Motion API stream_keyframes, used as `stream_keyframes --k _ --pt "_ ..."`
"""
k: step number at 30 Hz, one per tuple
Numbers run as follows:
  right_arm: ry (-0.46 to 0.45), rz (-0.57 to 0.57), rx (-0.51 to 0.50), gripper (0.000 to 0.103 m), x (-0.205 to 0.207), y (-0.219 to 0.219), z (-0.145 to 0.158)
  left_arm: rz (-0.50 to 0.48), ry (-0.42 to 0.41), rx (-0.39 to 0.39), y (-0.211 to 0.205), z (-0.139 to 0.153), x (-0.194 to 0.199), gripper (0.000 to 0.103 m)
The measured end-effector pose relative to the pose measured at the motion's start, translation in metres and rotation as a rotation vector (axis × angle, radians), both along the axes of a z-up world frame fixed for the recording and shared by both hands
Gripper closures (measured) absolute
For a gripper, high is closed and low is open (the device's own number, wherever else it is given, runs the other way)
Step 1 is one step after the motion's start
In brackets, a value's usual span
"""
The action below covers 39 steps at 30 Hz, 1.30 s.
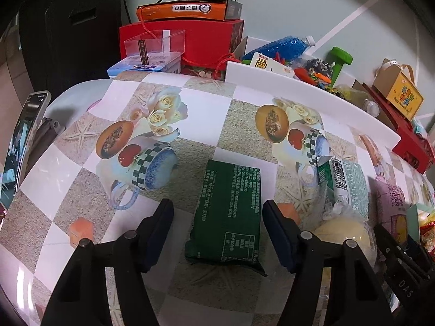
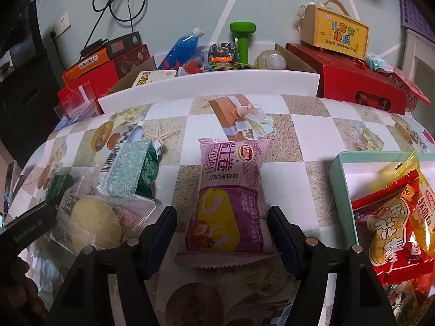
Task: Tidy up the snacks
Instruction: 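Grasp the green box with the left tool while the right tool grasps the pink wafer roll bag, then lift and carry the green box and pink bag over the white tray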
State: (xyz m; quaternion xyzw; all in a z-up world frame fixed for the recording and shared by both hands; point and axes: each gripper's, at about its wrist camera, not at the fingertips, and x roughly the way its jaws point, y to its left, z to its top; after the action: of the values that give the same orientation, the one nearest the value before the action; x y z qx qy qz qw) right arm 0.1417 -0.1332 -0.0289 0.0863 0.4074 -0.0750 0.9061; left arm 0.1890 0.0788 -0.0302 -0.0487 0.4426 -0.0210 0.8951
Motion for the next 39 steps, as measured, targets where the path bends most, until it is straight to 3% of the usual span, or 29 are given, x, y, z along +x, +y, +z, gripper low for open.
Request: stream_keyframes --k 1,2,7,18,39 --pt "0.0 -0.001 -0.001 0.033 0.0 0.0 0.0 -0.002 0.0 -0.001 0.0 0.0 0.0 0.038" --pt "-0.001 -0.003 -0.002 0.042 0.0 -0.001 0.0 -0.005 -0.002 -0.003 0.0 0.0 0.0 0.043" --pt "-0.007 -0.004 0.005 0.044 -0.001 -0.002 0.002 -0.021 -0.007 -0.022 -0.001 0.002 -0.001 0.059" --pt "-0.02 -0.005 0.016 0.047 -0.005 -0.004 0.007 -0.045 -0.013 -0.042 -0.003 0.007 -0.004 0.061" --pt "-0.104 -0.007 0.004 0.05 -0.022 -0.011 0.05 -0.077 -0.09 -0.068 -0.008 0.038 -0.017 0.061"
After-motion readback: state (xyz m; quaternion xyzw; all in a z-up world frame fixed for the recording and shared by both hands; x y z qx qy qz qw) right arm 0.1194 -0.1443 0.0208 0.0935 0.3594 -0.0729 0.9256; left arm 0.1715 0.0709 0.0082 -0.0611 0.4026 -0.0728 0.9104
